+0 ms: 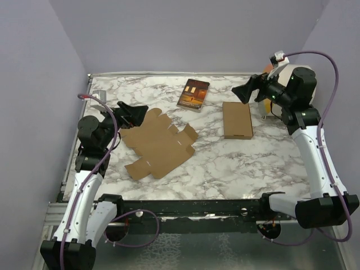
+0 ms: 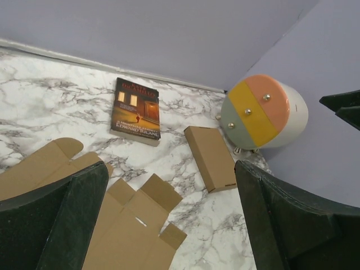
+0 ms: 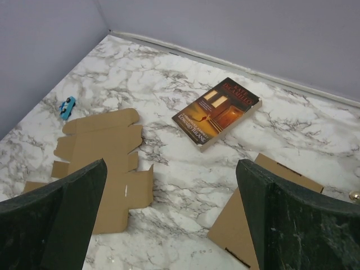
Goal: Fold the paper box
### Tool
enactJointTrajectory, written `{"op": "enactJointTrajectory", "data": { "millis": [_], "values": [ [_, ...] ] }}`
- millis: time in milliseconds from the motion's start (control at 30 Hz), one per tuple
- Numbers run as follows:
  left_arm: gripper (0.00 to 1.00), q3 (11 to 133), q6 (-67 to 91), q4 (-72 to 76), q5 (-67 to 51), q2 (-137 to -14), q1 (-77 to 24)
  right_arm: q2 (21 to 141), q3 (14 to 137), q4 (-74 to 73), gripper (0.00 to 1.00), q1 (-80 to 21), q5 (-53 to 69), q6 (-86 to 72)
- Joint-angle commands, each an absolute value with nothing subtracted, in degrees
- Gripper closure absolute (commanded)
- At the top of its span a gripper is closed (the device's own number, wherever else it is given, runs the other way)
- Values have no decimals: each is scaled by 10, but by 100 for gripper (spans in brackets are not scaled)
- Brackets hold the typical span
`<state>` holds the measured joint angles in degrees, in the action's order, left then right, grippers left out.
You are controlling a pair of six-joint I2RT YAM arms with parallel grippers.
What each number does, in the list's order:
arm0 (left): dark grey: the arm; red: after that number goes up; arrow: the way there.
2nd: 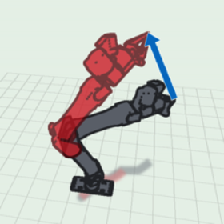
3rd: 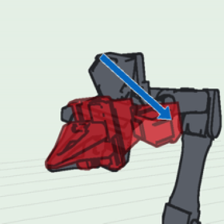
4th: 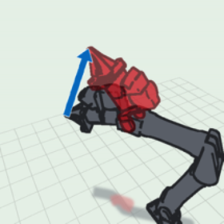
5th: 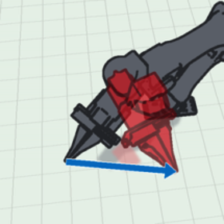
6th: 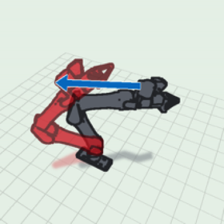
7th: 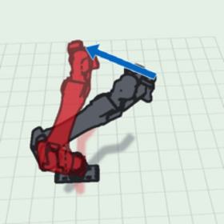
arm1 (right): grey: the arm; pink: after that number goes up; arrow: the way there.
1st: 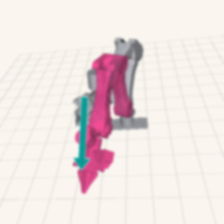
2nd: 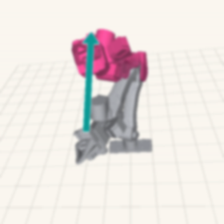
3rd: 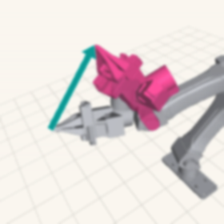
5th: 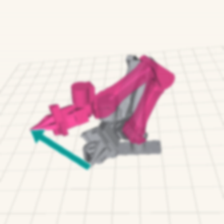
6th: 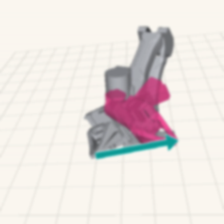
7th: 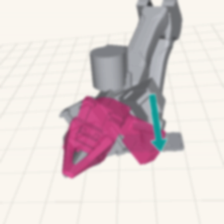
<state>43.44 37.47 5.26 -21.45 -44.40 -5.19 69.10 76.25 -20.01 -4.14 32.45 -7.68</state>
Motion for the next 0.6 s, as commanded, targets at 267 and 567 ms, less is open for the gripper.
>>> {"op": "enactJointTrajectory", "data": {
  "millis": [267, 567],
  "values": [
    [1, 391, 368, 41, -229, -422, -47, 703, 716, -155, 1, -45, 396, -98],
    [1, 319, 395, 77, -247, -424, -47, 731, 612, -69, 1, -60, 649, 15]
  ]
}}
